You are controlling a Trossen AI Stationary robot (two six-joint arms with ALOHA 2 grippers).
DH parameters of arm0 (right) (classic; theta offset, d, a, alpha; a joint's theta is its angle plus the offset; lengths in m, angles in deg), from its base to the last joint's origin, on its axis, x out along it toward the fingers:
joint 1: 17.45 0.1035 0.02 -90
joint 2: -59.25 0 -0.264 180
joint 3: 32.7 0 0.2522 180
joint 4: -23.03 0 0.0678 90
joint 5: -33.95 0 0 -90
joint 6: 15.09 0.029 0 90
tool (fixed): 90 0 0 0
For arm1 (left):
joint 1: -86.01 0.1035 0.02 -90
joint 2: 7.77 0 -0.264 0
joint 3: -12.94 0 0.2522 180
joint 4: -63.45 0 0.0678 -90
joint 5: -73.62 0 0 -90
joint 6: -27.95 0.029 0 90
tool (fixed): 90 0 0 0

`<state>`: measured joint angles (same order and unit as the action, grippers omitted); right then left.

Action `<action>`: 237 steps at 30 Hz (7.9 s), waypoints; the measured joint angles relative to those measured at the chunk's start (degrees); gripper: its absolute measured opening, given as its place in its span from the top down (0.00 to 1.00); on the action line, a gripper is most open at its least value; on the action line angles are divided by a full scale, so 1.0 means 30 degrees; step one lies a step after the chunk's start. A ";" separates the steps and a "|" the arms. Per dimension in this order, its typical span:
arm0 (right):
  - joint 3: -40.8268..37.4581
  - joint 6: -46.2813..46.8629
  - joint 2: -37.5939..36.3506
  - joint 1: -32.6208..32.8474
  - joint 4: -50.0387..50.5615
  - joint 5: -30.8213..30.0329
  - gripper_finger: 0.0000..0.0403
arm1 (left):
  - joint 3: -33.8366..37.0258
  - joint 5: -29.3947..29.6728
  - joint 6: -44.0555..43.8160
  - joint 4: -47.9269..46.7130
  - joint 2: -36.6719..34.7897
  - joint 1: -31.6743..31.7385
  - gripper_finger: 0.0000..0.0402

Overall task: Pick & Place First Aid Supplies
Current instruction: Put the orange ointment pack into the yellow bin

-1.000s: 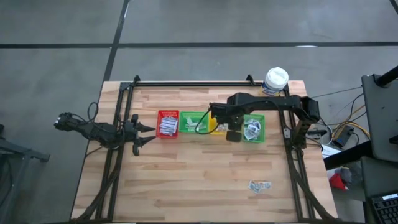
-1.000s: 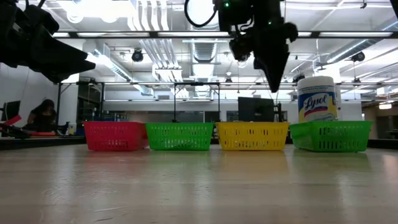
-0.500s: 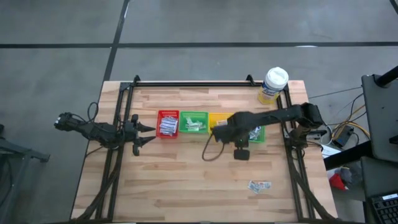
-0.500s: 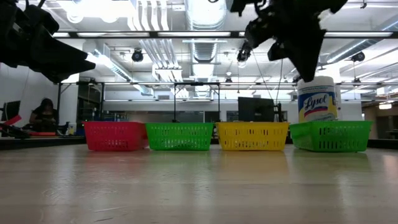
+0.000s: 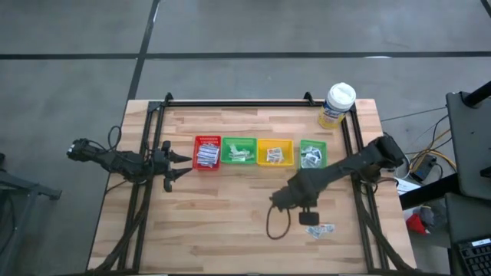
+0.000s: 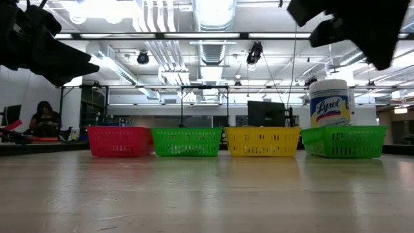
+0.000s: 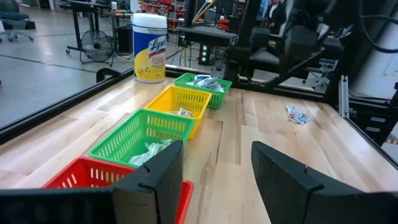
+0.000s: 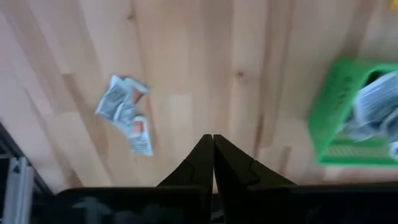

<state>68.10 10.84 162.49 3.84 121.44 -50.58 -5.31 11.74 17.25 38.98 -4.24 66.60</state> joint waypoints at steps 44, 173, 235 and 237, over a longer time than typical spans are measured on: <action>-1.1950 1.8950 -0.5926 0.6977 -1.1251 0.1846 0.98 | 0.0003 0.0004 0.0000 0.0000 -0.0007 -0.0003 0.53; -1.7628 2.8992 -0.8225 0.8509 -1.3999 0.0374 0.98 | 0.0000 0.0000 0.0000 0.0003 -0.0005 -0.0002 0.53; -1.8086 2.9166 -1.0593 0.9730 -1.5349 -0.1331 0.69 | 0.0003 0.0002 0.0000 0.0005 -0.0006 0.0003 0.53; -1.8135 2.9226 -1.0593 0.9730 -1.5356 -0.1399 0.67 | 0.0005 0.0000 0.0000 0.0000 0.0000 -0.0005 0.53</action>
<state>13.70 98.51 130.71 33.03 75.38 -54.77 -5.29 11.74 17.25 38.98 -4.24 66.59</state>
